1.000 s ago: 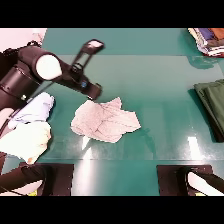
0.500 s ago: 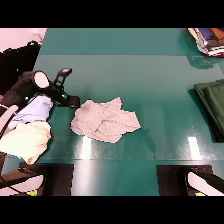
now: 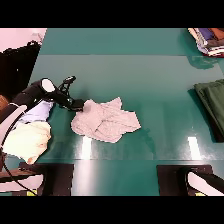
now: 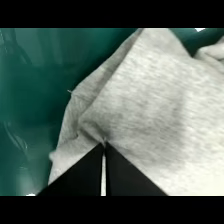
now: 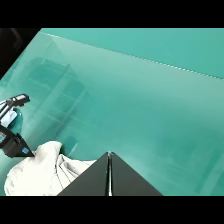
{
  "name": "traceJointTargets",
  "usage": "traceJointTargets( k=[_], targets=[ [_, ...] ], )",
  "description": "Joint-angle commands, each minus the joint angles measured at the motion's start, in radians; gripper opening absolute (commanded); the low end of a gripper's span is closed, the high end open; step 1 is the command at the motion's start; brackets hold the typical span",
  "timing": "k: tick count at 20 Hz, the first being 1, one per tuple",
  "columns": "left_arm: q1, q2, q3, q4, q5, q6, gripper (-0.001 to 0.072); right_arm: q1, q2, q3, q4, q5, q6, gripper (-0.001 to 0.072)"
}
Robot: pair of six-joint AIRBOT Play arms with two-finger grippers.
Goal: Fold the shirts.
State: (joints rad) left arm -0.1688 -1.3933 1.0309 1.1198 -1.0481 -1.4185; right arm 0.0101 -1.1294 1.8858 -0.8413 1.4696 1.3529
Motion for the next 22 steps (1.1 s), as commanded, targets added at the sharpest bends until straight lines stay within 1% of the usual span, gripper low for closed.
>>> traceJointTargets(
  k=[1, 4, 6, 8, 9, 10, 11, 13, 15, 16, 17, 19, 22],
  targets=[
    [0.002, 0.048, 0.100, 0.099, -0.086, 0.011, 0.0020, 0.001, 0.000, -0.014, -0.025, 0.000, 0.000, 0.0017],
    [0.002, 0.157, 0.225, 0.201, -0.101, 0.004, 0.0020, 0.002, 0.000, -0.126, -0.050, 0.008, 0.001, 0.0017],
    [0.002, 0.215, 0.280, 0.217, -0.097, 0.004, 0.0019, 0.013, 0.000, -0.258, -0.052, -0.007, 0.000, 0.0017],
    [0.001, 0.254, 0.312, 0.217, -0.108, 0.005, 0.0019, 0.024, 0.000, -0.424, -0.049, -0.066, 0.000, 0.0018],
    [0.002, 0.265, 0.325, 0.220, -0.122, 0.005, 0.0019, 0.040, 0.000, -0.518, -0.050, -0.103, -0.009, 0.0056],
    [0.002, 0.278, 0.331, 0.228, -0.127, 0.004, 0.0019, 0.056, -0.007, -0.605, -0.048, -0.133, -0.032, 0.0281],
    [0.001, 0.285, 0.334, 0.230, -0.128, 0.004, 0.0020, 0.079, -0.029, -0.684, -0.049, -0.151, -0.037, 0.0455],
    [0.001, 0.287, 0.334, 0.227, -0.145, -0.004, 0.0020, 0.150, -0.100, -0.797, -0.043, -0.189, -0.038, 0.0458],
    [0.001, 0.286, 0.334, 0.227, -0.170, -0.023, 0.0020, 0.231, -0.187, -0.852, -0.003, -0.278, -0.085, 0.0458],
    [0.001, 0.286, 0.334, 0.227, -0.176, -0.023, 0.0020, 0.266, -0.233, -0.858, 0.047, -0.321, -0.111, 0.0458],
    [0.001, 0.286, 0.334, 0.227, -0.176, -0.023, 0.0020, 0.298, -0.282, -0.853, 0.120, -0.358, -0.144, 0.0458],
    [0.001, 0.286, 0.334, 0.226, -0.182, -0.023, 0.0020, 0.345, -0.379, -0.805, 0.220, -0.373, -0.175, 0.0458],
    [0.001, 0.286, 0.334, 0.222, -0.187, -0.024, 0.0020, 0.414, -0.515, -0.682, 0.230, -0.367, -0.176, 0.0458]
  ],
)
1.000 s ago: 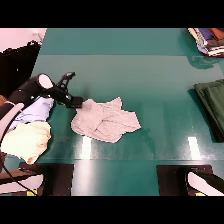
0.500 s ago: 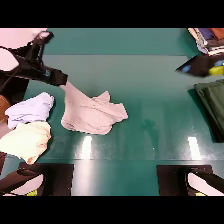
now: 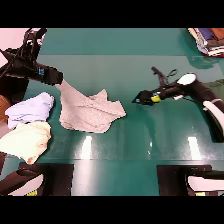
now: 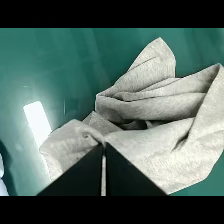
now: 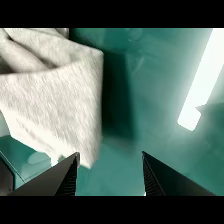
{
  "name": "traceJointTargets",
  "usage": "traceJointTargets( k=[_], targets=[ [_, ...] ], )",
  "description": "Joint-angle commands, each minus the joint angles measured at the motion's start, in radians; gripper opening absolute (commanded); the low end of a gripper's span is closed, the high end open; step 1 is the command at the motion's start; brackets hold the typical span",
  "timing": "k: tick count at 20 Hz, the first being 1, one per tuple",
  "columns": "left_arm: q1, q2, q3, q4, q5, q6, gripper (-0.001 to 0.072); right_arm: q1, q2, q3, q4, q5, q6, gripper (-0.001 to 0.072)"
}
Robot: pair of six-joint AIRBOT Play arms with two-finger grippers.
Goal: Fold the shirts.
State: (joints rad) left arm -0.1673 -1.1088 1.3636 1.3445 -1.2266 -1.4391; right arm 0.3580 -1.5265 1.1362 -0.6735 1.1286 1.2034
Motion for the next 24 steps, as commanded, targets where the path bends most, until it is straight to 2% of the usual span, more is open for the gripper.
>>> traceJointTargets(
  k=[1, 7, 8, 9, 10, 11, 14, 16, 24],
  targets=[
    [0.000, 0.001, 0.001, -0.005, -0.008, -0.003, 0.0020, 0.085, -0.156, 0.106, 0.061, -0.023, -0.026, 0.0456],
    [0.000, 0.001, 0.001, -0.009, -0.020, -0.003, 0.0020, 0.156, -0.363, 0.330, 0.043, 0.079, -0.016, 0.0447],
    [0.000, 0.002, 0.001, -0.011, -0.024, -0.003, 0.0020, 0.156, -0.380, 0.354, 0.044, 0.088, -0.015, 0.0421],
    [0.000, 0.002, 0.001, -0.015, -0.026, -0.003, 0.0020, 0.155, -0.389, 0.372, 0.044, 0.095, -0.015, 0.0338],
    [0.000, 0.002, 0.001, -0.017, -0.032, -0.003, 0.0020, 0.155, -0.391, 0.383, 0.043, 0.095, -0.015, 0.0190],
    [0.000, 0.002, 0.001, -0.019, -0.039, -0.004, 0.0020, 0.154, -0.391, 0.395, 0.043, 0.095, -0.017, 0.0012],
    [0.000, 0.019, 0.005, -0.024, -0.048, -0.030, 0.0019, 0.146, -0.365, 0.461, 0.041, 0.129, -0.026, 0.0016],
    [0.000, 0.070, 0.048, -0.020, -0.047, -0.032, 0.0019, 0.123, -0.286, 0.510, 0.018, 0.139, -0.026, 0.0015],
    [0.000, 0.261, 0.530, -0.028, -0.065, -0.066, 0.0019, 0.014, 0.174, 0.822, -0.196, 0.237, 0.021, 0.0016]
  ],
)
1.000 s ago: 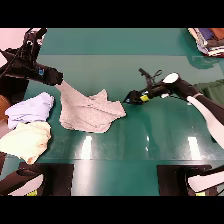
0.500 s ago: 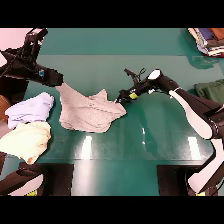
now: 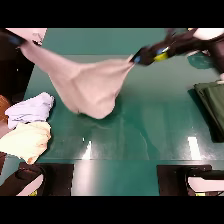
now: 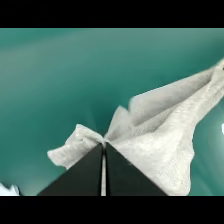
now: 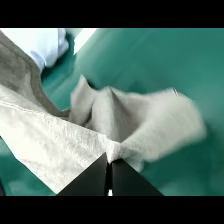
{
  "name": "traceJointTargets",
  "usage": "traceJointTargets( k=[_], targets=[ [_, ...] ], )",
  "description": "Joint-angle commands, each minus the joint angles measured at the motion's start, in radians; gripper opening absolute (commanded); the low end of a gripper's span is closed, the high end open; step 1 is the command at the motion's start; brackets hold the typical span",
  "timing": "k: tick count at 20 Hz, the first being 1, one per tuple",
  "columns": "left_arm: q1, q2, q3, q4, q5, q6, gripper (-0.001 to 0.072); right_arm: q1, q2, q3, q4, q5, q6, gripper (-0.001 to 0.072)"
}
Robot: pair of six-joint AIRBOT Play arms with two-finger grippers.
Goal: Fold the shirts.
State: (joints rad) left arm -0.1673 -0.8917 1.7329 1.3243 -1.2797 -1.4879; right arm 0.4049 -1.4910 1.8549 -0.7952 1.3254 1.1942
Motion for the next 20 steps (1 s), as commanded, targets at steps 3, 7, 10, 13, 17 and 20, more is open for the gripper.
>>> traceJointTargets(
  k=[3, 7, 10, 13, 17, 20],
  targets=[
    [0.000, 0.043, 0.328, -0.069, -0.016, -0.033, 0.0019, -0.045, 0.263, 0.186, -0.153, 0.071, 0.082, 0.0016],
    [0.000, 0.044, 0.377, -0.148, 0.087, -0.031, 0.0018, -0.045, 0.400, 0.187, -0.290, 0.072, 0.164, 0.0015],
    [0.000, 0.044, 0.367, -0.180, 0.136, -0.015, 0.0019, -0.045, 0.458, 0.187, -0.372, 0.080, 0.208, 0.0015],
    [0.000, 0.037, 0.290, -0.153, 0.241, 0.032, 0.0018, -0.045, 0.423, 0.187, -0.444, 0.099, 0.235, 0.0015],
    [0.000, -0.120, 0.219, -0.124, 0.176, 0.049, 0.0019, -0.045, 0.211, 0.185, -0.446, 0.218, 0.257, 0.0015],
    [0.000, -0.331, 0.191, -0.125, 0.051, 0.049, 0.0019, -0.045, 0.050, 0.082, -0.446, 0.232, 0.255, 0.0016]
  ],
)
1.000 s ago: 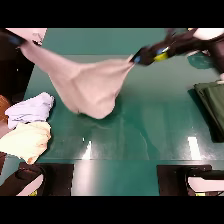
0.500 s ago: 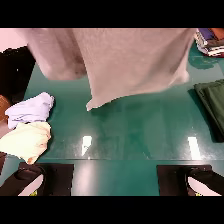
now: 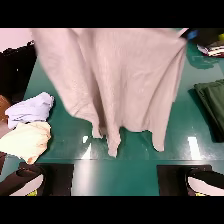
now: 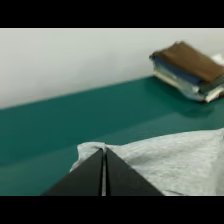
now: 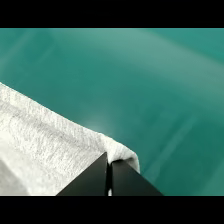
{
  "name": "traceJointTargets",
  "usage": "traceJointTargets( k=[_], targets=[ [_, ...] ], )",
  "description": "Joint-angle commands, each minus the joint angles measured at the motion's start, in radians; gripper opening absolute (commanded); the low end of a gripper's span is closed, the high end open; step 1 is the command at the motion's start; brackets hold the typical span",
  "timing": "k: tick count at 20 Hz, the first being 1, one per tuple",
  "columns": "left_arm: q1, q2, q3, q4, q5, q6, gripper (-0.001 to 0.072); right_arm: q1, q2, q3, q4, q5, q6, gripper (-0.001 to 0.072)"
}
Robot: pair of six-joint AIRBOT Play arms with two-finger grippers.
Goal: Fold the shirts.
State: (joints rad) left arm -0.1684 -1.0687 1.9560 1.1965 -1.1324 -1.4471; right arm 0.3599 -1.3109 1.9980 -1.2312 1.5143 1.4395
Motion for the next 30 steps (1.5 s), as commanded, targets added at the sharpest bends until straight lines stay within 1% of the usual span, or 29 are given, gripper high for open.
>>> traceJointTargets(
  k=[1, 3, 6, 8, 11, 12, 13, 14, 15, 16, 18, 19, 20, 21, 24, 26, 30],
  targets=[
    [0.001, -0.230, -0.042, 0.002, -0.126, 0.008, 0.0019, 0.000, -0.184, -0.105, -0.010, 0.032, 0.006, 0.0016],
    [0.001, -0.385, -0.072, 0.001, -0.162, 0.008, 0.0020, 0.000, -0.275, -0.186, -0.006, -0.008, -0.004, 0.0015],
    [0.001, -0.599, -0.095, 0.001, -0.138, 0.008, 0.0020, 0.000, -0.384, -0.259, 0.002, -0.096, -0.020, 0.0016],
    [0.001, -0.691, -0.095, 0.001, -0.085, 0.008, 0.0020, 0.000, -0.437, -0.263, 0.003, -0.132, -0.019, 0.0016],
    [0.001, -0.744, -0.095, 0.001, -0.015, 0.007, 0.0023, -0.001, -0.470, -0.263, 0.002, -0.196, -0.019, 0.0016],
    [0.001, -0.744, -0.095, 0.001, -0.008, 0.007, 0.0247, -0.001, -0.470, -0.262, 0.002, -0.213, -0.019, 0.0017],
    [0.001, -0.744, -0.091, 0.001, -0.014, 0.007, 0.0555, -0.001, -0.470, -0.260, 0.002, -0.226, -0.019, 0.0028],
    [0.003, -0.744, -0.084, 0.009, -0.037, 0.008, 0.0647, -0.001, -0.470, -0.249, 0.000, -0.229, -0.019, 0.0167],
    [0.007, -0.740, -0.079, 0.016, -0.074, 0.008, 0.0643, -0.006, -0.470, -0.228, 0.003, -0.221, -0.019, 0.0397],
    [0.016, -0.733, -0.067, 0.029, -0.140, 0.008, 0.0643, -0.013, -0.470, -0.200, 0.003, -0.188, -0.019, 0.0420],
    [0.042, -0.703, -0.060, 0.033, -0.277, 0.008, 0.0642, -0.042, -0.457, -0.137, 0.001, -0.079, -0.025, 0.0420],
    [0.053, -0.677, -0.065, 0.033, -0.320, 0.008, 0.0642, -0.062, -0.433, -0.137, 0.002, -0.050, -0.035, 0.0420],
    [0.054, -0.645, -0.083, 0.042, -0.342, 0.008, 0.0642, -0.081, -0.394, -0.159, 0.003, -0.041, -0.038, 0.0420],
    [0.052, -0.605, -0.120, 0.044, -0.336, 0.008, 0.0642, -0.098, -0.351, -0.197, 0.006, -0.043, -0.045, 0.0419],
    [0.024, -0.451, -0.335, 0.029, -0.257, 0.007, 0.0642, -0.148, -0.187, -0.373, 0.007, -0.053, -0.046, 0.0419],
    [-0.018, -0.327, -0.543, 0.022, -0.195, 0.006, 0.0642, -0.175, -0.085, -0.493, 0.006, -0.075, -0.047, 0.0419],
    [-0.175, -0.122, -0.924, 0.018, -0.031, -0.022, 0.0643, -0.216, 0.089, -0.702, 0.008, -0.171, -0.047, 0.0418]
  ],
)
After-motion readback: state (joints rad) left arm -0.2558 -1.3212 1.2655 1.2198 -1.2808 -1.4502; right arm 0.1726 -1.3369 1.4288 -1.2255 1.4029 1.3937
